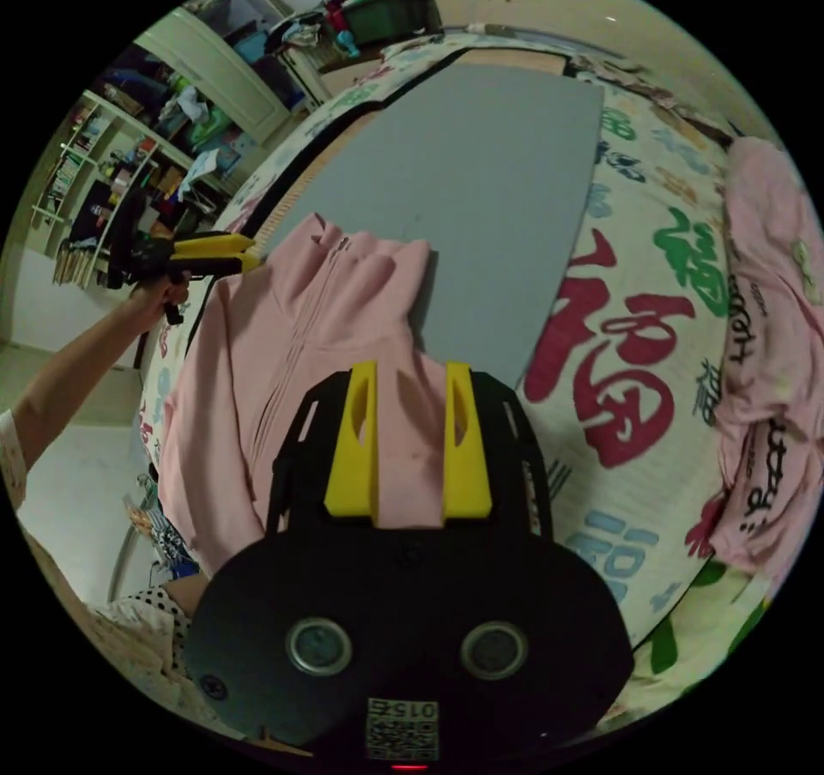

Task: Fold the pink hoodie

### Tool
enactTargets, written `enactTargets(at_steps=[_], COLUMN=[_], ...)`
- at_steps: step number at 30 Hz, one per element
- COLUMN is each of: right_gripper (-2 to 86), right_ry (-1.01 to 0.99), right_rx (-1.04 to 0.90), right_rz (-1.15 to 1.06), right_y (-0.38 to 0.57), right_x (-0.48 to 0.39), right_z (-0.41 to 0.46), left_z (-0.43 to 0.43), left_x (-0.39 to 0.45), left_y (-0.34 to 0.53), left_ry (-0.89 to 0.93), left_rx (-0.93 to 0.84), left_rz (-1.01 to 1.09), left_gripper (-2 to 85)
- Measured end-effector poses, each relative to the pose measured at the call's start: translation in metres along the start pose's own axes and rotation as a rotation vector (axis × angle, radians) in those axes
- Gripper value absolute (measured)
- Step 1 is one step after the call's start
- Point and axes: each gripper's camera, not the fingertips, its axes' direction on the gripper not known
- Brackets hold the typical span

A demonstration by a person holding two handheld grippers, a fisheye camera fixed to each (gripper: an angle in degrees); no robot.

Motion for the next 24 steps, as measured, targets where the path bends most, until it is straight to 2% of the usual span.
enactTargets(at_steps=[5, 8, 10, 12, 14, 17, 21, 24], right_gripper=[8.5, 7.2, 6.2, 5.4, 5.2, 5.1, 5.0, 4.6], right_ry=[0.033, 0.094, 0.109, 0.030, -0.052, -0.123, -0.162, -0.206], right_rx=[-0.052, -0.059, -0.057, -0.025, 0.032, 0.100, 0.107, 0.033], right_rz=[-0.020, -0.036, -0.032, -0.013, -0.016, -0.079, -0.153, -0.221], right_y=[-0.019, -0.017, -0.015, -0.009, 0.003, 0.035, 0.104, 0.165], right_x=[-0.010, -0.019, -0.019, -0.015, -0.013, -0.023, -0.052, -0.080], right_z=[0.020, 0.027, 0.025, 0.012, -0.005, -0.038, -0.073, -0.075], left_z=[0.050, 0.063, 0.067, 0.064, 0.046, -0.002, -0.087, -0.119], left_x=[-0.009, -0.017, -0.021, -0.020, -0.020, -0.008, 0.024, 0.053], left_y=[-0.026, -0.030, -0.031, -0.031, -0.023, 0.017, 0.130, 0.228], left_ry=[-0.009, 0.099, 0.093, 0.065, 0.077, 0.121, 0.154, 0.246], left_rx=[-0.092, -0.082, -0.093, -0.100, -0.036, 0.109, 0.290, 0.234], left_rz=[-0.015, -0.029, -0.030, 0.002, 0.019, 0.075, 0.183, 0.204], left_gripper=[10.7, 6.4, 4.5, 2.9, 2.0, 1.2, 0.7, 0.7])
